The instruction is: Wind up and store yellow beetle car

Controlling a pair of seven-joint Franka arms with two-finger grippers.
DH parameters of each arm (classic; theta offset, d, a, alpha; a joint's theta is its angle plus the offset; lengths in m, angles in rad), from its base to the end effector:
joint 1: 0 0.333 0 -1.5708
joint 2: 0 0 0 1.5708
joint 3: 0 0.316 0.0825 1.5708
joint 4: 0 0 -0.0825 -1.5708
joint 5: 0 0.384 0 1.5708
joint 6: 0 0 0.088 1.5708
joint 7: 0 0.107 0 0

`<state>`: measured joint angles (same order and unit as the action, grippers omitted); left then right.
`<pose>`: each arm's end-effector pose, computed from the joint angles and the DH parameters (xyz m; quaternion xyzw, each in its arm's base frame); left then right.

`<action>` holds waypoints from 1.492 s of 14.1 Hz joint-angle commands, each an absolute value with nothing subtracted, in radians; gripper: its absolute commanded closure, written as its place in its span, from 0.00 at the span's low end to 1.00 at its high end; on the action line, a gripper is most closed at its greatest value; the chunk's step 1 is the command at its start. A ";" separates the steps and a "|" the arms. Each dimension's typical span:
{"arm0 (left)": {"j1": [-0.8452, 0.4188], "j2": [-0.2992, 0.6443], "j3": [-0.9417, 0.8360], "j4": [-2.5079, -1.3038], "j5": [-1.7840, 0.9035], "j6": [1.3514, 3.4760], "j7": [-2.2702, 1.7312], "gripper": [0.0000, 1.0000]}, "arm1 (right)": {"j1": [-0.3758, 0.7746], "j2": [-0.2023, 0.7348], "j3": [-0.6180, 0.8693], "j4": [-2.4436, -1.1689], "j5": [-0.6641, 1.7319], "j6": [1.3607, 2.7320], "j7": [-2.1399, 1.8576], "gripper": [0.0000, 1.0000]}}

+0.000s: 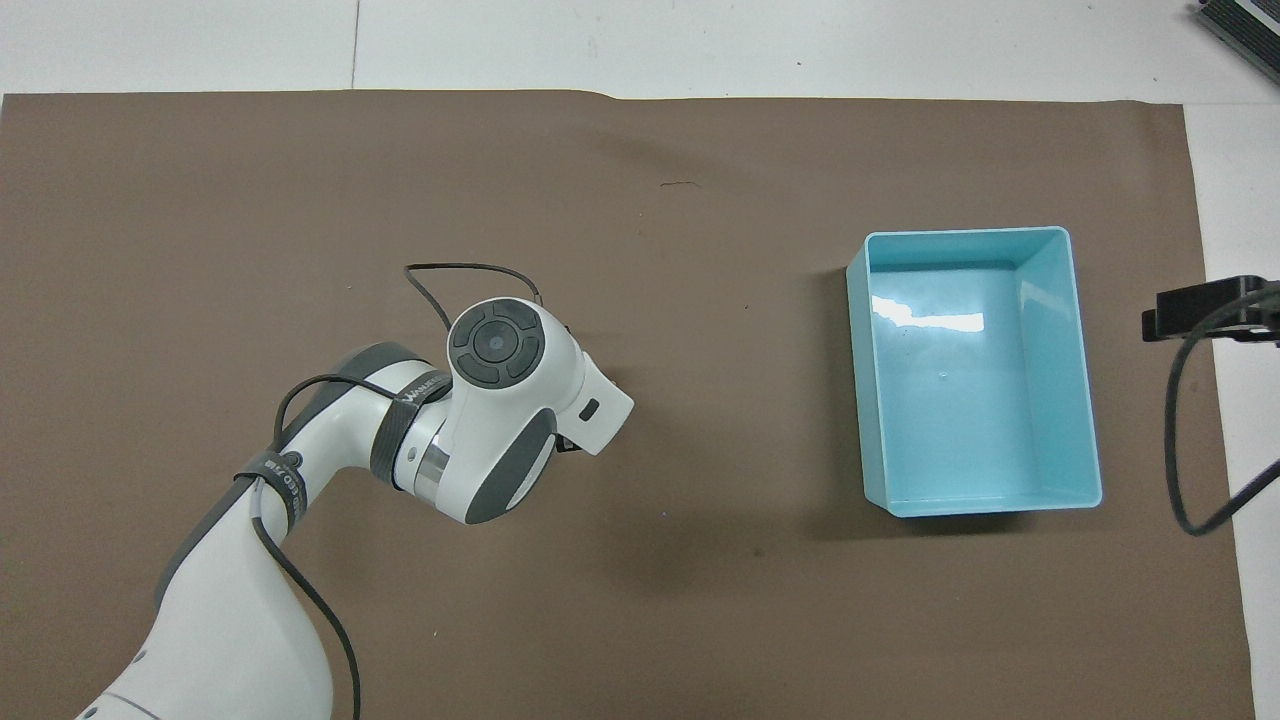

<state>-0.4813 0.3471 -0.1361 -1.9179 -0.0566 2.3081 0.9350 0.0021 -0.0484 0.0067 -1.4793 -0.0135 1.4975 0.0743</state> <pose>0.5120 -0.3595 0.3187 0.7287 -0.6831 0.0295 0.0402 0.5308 0.0033 0.6870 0.9989 -0.0334 0.0335 0.0055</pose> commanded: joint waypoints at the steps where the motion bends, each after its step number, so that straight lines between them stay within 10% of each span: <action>1: -0.473 0.342 -0.130 -1.965 -0.026 2.286 0.916 1.00 | -0.008 -0.061 0.014 -1.486 -0.020 1.486 0.075 0.00; 21: -0.339 0.328 -0.130 -2.009 0.054 2.249 1.017 1.00 | -0.008 -0.061 0.014 -1.486 -0.020 1.486 0.075 0.00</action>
